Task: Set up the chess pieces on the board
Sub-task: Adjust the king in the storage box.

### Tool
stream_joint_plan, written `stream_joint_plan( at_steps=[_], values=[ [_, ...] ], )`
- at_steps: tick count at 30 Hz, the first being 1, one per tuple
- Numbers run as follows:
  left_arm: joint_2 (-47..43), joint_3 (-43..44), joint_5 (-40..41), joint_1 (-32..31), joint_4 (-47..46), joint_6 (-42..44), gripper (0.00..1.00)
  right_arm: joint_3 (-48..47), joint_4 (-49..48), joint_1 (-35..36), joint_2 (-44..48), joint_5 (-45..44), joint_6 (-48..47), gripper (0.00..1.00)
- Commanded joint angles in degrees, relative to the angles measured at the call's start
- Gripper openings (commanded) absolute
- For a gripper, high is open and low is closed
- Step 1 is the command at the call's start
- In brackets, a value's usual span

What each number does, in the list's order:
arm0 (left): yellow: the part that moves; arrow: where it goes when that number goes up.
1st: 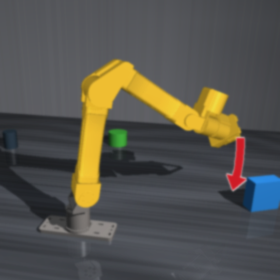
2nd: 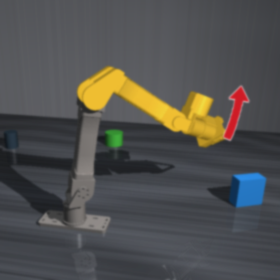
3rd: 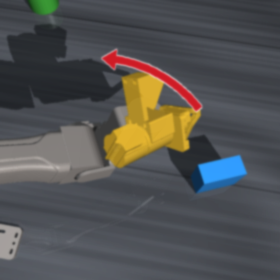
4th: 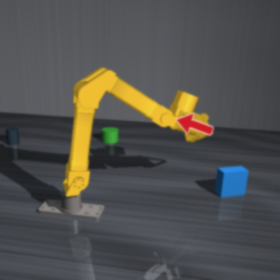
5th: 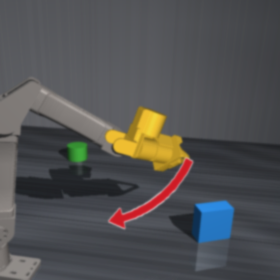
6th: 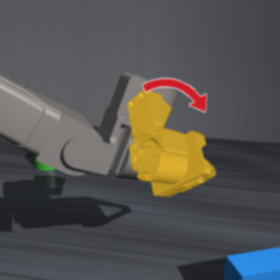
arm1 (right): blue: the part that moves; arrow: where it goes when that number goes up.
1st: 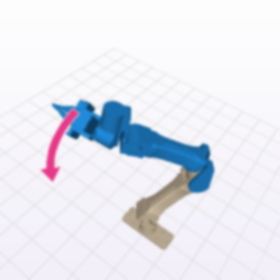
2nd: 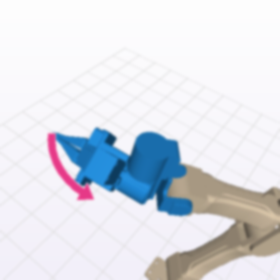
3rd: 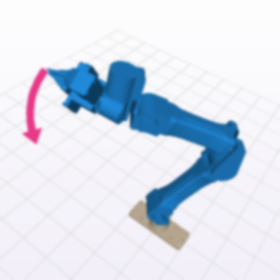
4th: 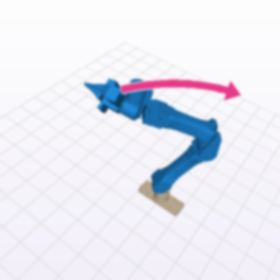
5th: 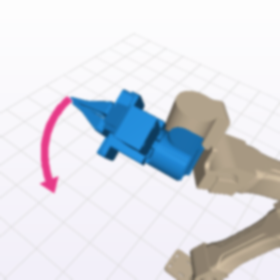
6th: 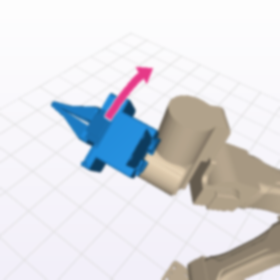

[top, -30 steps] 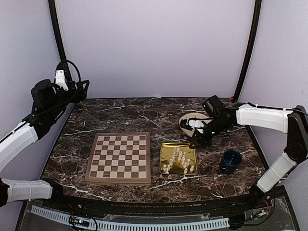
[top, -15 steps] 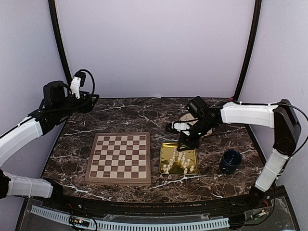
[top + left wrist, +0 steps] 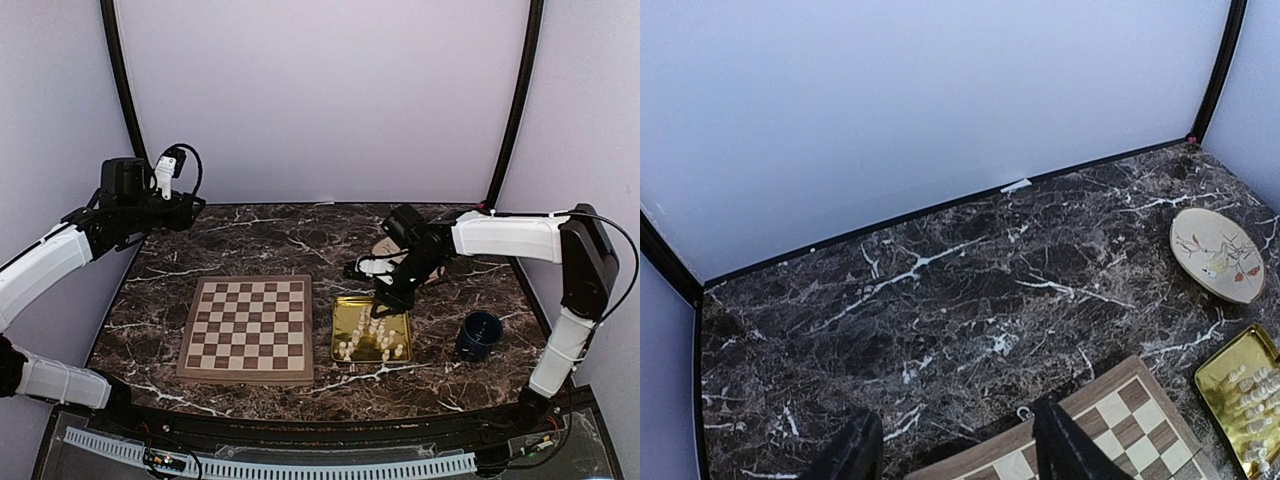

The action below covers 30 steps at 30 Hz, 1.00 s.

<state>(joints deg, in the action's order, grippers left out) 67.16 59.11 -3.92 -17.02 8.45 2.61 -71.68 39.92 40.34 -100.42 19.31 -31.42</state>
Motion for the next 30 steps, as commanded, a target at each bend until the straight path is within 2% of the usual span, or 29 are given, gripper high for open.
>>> stream_joint_plan(
  at_steps=[1, 7, 19, 25, 28, 30],
  values=[
    [0.32, 0.81, 0.26, -0.25, 3.59, 0.52, 0.54, -0.41, 1.75, 0.61, -0.76, 0.21, -0.27, 0.37],
    [0.69, 0.33, -0.35, -0.22, 3.04, 0.73, 0.54, 0.66, 1.18, 0.87, -1.65, -0.26, -0.2, 0.35],
    [1.49, 0.13, -1.71, -0.22, 2.78, 0.55, 0.54, 0.35, 1.57, 2.39, -3.63, -0.22, -0.14, 0.21],
    [1.49, 0.09, -2.38, -0.24, 2.7, 0.46, 0.54, 0.41, 2.06, 3.46, -3.64, -0.17, -0.37, 0.1],
    [1.49, 0.1, -2.49, -0.29, 2.71, 0.46, 0.54, 0.4, 2.16, 3.8, -3.67, -0.02, -0.46, 0.1],
    [1.41, -0.03, -2.49, -0.23, 2.63, 0.46, 0.54, 0.48, 2.13, 4.11, -3.85, -0.26, -0.55, 0.13]
  ],
)
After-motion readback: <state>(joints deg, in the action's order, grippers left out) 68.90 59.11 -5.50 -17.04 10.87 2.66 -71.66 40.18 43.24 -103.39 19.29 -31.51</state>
